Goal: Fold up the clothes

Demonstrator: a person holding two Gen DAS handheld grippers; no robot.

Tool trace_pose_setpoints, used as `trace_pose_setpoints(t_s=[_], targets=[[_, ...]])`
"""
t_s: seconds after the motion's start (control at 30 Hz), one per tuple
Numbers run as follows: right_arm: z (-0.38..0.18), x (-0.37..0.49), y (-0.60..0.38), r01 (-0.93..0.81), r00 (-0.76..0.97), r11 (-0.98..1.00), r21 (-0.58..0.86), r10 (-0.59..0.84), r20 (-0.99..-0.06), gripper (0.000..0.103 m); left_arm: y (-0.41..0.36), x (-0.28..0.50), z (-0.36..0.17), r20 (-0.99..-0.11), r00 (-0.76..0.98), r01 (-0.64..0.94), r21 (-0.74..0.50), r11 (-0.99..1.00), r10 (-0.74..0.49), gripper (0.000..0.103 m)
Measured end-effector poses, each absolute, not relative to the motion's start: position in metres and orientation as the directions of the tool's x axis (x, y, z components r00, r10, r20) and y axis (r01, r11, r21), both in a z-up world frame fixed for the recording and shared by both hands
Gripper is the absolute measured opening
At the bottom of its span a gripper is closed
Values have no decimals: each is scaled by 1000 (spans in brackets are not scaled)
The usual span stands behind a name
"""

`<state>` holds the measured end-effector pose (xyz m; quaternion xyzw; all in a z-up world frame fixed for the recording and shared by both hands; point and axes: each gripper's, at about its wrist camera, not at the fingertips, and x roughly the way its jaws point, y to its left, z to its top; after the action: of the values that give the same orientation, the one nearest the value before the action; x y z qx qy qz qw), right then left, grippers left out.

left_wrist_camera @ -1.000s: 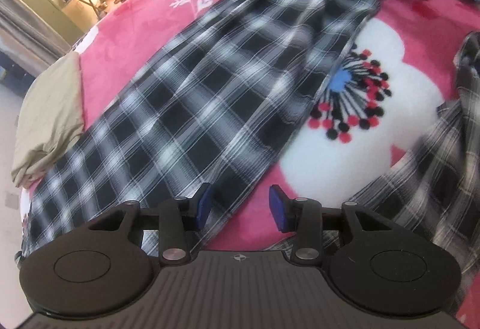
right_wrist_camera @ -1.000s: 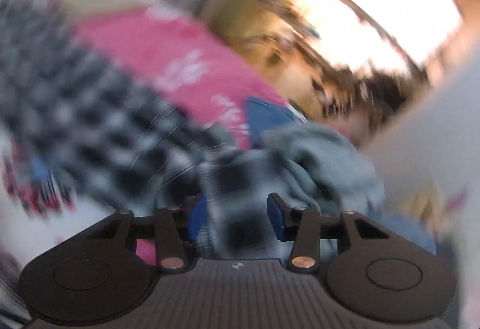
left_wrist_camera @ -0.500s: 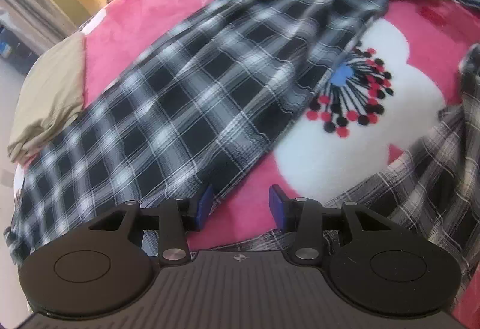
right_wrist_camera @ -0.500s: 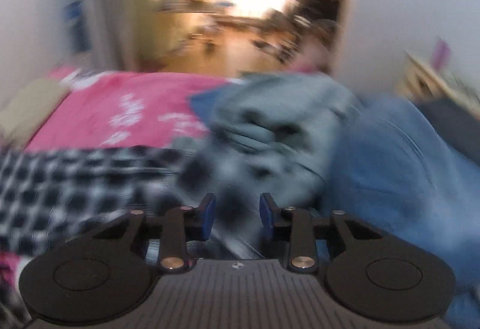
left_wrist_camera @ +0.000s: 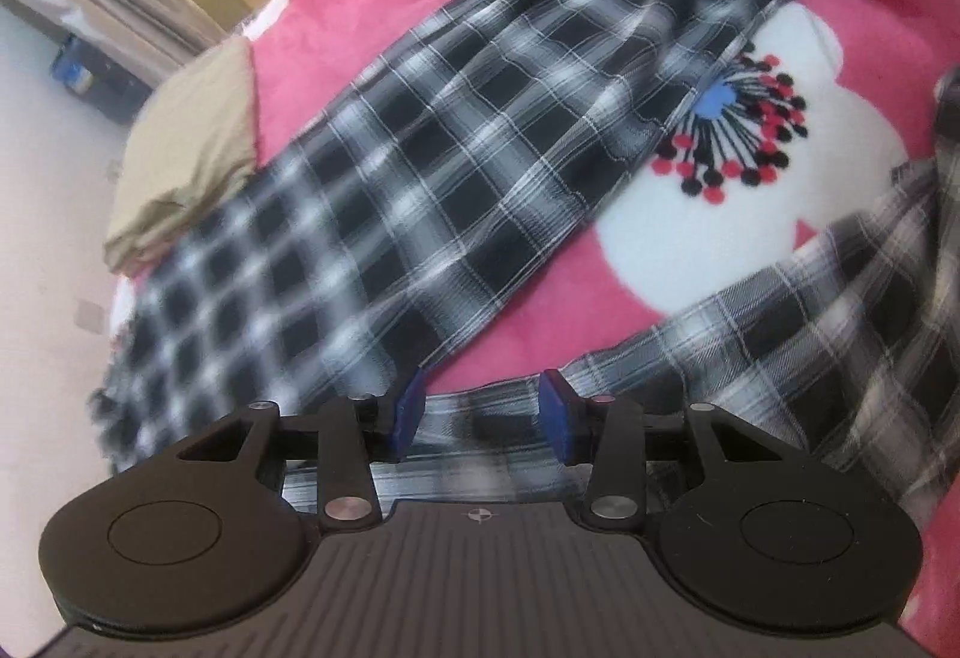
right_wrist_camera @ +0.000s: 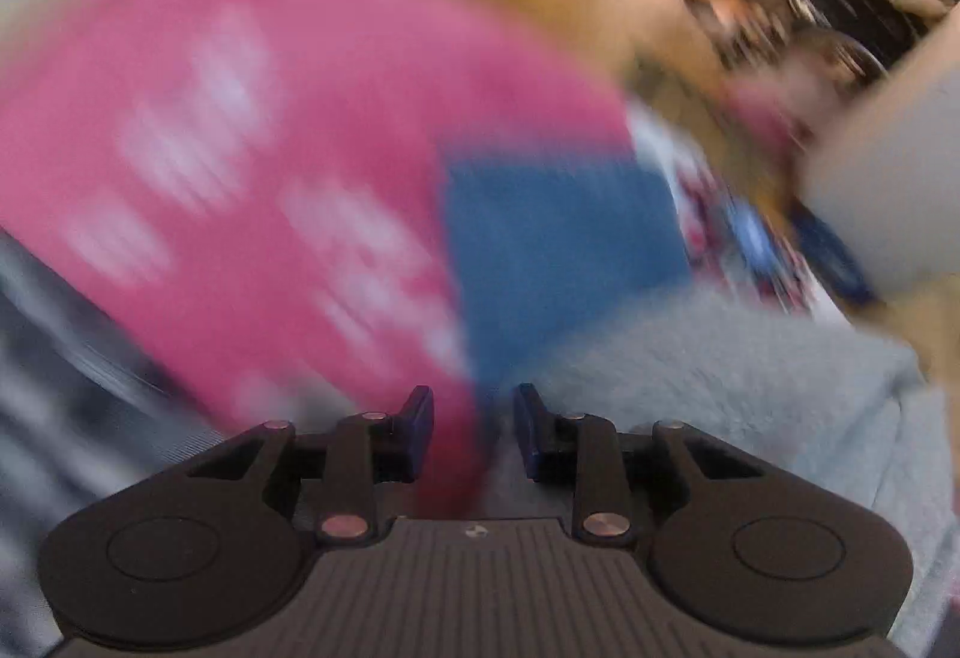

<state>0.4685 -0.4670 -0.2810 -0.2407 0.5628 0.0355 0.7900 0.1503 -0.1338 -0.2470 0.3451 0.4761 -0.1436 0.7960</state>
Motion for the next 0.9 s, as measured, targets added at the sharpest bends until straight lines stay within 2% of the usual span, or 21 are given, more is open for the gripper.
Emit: trace_pose_setpoints(t_s=[0.13,0.27,0.37,0.47,0.6,0.73,0.8,0.9], targets=[[-280,442,-500,-417,363,808,-417,-273,-891,27,-132,154,-248,-865,488,550,409,729,118,48],[-251,417,-590,-307,344,898,-315,-204,-917,24,-136,163,-250,-879,461,540,385,749,121,48],[-239,404,-628,-282,355,870,-404,-297,-887,24,-141,171,-250,-884,453,545,379,748,118,48],[-223,397,-681,-203,385,870,-450,-351,-853,24,-142,179,-250,-882,453,535,383,753,126,48],[-194,394,-767,39,406,866,-499,-470,-783,26,-143,187,-249,-885,446,512,376,772,135,48],[-195,378,-816,323,340,750,-577,-661,-669,33,-149,193,-248,-899,419,479,336,811,125,48],[-186,370,-816,394,370,754,-526,-654,-660,37,-152,195,-246,-903,416,485,321,813,109,48],[-152,358,-790,400,512,764,-505,-644,-569,53,-158,195,-246,-902,423,509,315,801,87,49]])
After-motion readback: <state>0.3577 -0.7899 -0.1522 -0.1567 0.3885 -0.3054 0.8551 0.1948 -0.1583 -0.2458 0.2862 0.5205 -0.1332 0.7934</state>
